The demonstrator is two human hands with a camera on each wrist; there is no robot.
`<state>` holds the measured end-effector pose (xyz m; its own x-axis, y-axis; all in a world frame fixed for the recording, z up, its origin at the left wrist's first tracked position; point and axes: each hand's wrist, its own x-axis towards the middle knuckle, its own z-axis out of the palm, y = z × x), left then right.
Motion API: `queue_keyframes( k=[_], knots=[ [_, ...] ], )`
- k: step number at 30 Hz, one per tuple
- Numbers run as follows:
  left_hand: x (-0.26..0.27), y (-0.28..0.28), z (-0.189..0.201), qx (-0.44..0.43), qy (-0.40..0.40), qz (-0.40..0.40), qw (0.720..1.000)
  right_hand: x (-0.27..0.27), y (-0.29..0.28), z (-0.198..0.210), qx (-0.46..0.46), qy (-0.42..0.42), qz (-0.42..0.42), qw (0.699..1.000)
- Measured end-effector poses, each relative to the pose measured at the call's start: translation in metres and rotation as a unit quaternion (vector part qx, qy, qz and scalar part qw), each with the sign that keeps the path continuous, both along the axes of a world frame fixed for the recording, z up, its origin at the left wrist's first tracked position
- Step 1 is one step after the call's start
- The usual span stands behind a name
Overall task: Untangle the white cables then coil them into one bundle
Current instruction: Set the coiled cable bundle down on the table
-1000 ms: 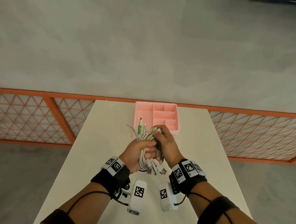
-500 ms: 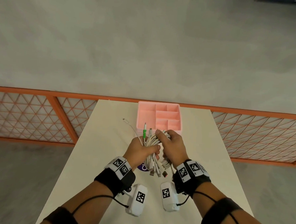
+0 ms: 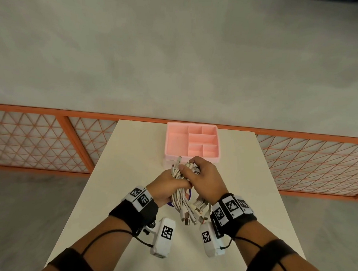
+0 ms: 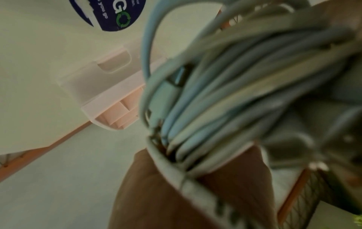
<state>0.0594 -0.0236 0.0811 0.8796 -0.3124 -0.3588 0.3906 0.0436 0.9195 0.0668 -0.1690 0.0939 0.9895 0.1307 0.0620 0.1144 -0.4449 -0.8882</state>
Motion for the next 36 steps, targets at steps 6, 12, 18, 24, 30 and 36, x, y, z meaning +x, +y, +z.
queue_keyframes(
  k=[6,12,18,24,30,36],
  knots=[
    [0.002,0.003,0.002,-0.045,0.062,0.003,0.997,0.000,0.001,0.002,0.026,-0.017,0.011,0.999],
    [0.003,0.005,0.009,-0.034,0.074,-0.043,0.996,-0.001,0.001,0.002,0.062,0.001,0.062,0.996],
    [0.001,0.008,0.014,-0.023,0.057,-0.065,0.996,0.003,0.002,0.003,0.022,0.018,0.071,0.997],
    [0.000,0.003,0.008,0.005,0.019,0.020,1.000,0.011,0.003,-0.002,-0.007,0.047,0.036,0.998],
    [-0.007,-0.006,0.001,0.071,-0.059,0.119,0.989,0.013,0.002,-0.004,0.050,0.119,0.058,0.990],
    [-0.009,-0.005,-0.001,0.119,-0.130,0.094,0.980,0.012,-0.002,-0.013,0.101,0.191,0.023,0.976]
  ],
)
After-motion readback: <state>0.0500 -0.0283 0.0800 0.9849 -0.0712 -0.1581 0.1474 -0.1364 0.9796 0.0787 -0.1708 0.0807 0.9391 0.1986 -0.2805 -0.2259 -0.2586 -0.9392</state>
